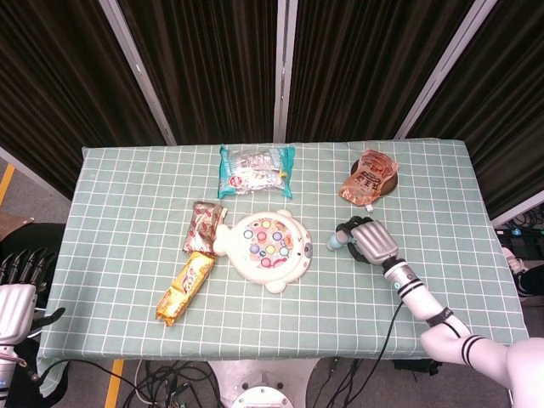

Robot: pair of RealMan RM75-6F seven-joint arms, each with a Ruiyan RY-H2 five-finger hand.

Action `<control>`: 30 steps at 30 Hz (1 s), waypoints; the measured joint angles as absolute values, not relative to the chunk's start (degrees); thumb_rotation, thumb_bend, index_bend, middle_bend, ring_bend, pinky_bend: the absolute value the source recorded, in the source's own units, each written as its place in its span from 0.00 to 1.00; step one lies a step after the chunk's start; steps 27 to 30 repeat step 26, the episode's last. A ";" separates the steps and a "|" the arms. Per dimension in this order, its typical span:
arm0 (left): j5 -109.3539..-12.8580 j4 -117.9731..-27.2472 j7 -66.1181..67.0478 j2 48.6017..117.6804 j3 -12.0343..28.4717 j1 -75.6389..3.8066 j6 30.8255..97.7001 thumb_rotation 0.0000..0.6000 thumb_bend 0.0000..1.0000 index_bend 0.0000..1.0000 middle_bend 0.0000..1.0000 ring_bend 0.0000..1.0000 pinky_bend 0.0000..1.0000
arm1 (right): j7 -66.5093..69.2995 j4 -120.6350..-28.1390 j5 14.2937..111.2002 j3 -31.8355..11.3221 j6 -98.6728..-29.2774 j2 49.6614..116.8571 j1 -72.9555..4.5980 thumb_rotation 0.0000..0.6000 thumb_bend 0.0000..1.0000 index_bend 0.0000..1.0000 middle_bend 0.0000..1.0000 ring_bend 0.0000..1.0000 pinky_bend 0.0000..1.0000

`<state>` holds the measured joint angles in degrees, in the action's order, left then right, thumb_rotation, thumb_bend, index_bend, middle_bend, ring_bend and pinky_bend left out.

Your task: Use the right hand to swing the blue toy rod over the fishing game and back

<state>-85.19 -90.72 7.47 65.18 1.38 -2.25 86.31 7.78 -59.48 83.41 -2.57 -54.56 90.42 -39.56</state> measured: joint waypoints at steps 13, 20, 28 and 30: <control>-86.25 -89.17 6.49 66.32 1.94 -2.61 87.36 1.00 0.02 0.11 0.07 0.00 0.00 | 2.23 -69.96 82.80 -3.76 -66.29 83.14 -33.14 1.00 0.49 0.10 0.22 0.10 0.17; -86.47 -87.42 6.59 67.88 2.70 -3.04 88.10 1.00 0.02 0.10 0.07 0.00 0.00 | -5.35 -82.37 81.84 -2.81 -80.16 75.14 -22.60 1.00 0.48 0.00 0.11 0.01 0.11; -86.80 -87.31 7.11 68.35 2.91 -3.39 88.32 1.00 0.02 0.10 0.07 0.00 0.00 | -8.32 -91.78 83.32 -0.05 -89.23 68.56 -13.63 1.00 0.48 0.00 0.10 0.00 0.08; -86.80 -87.31 7.11 68.35 2.91 -3.39 88.32 1.00 0.02 0.10 0.07 0.00 0.00 | -8.32 -91.78 83.32 -0.05 -89.23 68.56 -13.63 1.00 0.48 0.00 0.10 0.00 0.08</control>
